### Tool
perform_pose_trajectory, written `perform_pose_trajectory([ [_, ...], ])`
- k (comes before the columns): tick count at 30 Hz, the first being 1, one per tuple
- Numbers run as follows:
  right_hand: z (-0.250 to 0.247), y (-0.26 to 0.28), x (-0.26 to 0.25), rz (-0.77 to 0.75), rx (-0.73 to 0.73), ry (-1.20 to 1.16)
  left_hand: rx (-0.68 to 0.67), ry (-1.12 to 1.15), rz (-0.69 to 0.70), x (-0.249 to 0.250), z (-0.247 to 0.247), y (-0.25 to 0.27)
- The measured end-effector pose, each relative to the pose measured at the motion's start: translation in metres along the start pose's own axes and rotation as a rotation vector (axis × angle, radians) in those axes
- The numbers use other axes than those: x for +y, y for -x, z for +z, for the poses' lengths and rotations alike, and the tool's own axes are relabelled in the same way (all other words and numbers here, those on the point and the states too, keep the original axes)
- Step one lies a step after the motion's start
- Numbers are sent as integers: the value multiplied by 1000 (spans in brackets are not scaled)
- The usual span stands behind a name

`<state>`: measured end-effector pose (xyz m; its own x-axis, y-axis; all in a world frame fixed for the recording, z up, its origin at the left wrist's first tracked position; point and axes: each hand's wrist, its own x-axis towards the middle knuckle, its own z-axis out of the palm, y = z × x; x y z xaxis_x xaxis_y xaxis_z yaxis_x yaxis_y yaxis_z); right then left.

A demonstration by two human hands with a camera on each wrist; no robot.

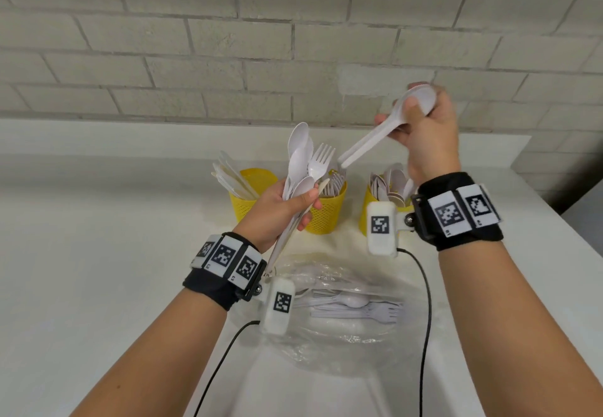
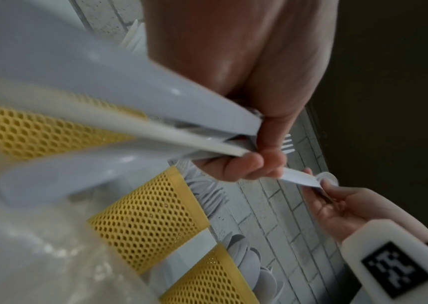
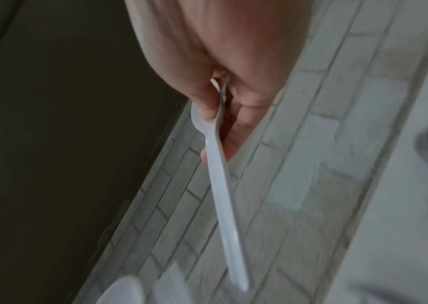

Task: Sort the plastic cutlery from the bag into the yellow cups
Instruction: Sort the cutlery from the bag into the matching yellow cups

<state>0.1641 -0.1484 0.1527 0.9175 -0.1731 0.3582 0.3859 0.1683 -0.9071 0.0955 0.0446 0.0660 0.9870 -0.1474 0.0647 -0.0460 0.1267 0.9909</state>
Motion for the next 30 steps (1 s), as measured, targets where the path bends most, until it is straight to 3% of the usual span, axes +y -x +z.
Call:
perform_pose_trajectory([
  [5,-40,-14,1,-241,112,383,40,24,10,-1,2,-3],
  [7,-49,-15,22,-217,87,628,46,28,19,-2,4,-4],
  [10,-58,-8,61,-97,-73,980,56,44,11,-3,7,-5],
  [15,-59,7,85,-67,-204,1297,51,21,-10,0,10,-4],
  [20,-53,10,77,-34,-183,1221,45,4,-16,3,11,-4],
  [24,-27,17,45,-208,-125,837,10,-41,-15,4,13,-4],
  [27,1,23,19,-3,-410,563,-20,-92,-35,3,16,-4],
  [30,19,26,12,185,-741,538,-71,-146,-65,3,17,-3],
])
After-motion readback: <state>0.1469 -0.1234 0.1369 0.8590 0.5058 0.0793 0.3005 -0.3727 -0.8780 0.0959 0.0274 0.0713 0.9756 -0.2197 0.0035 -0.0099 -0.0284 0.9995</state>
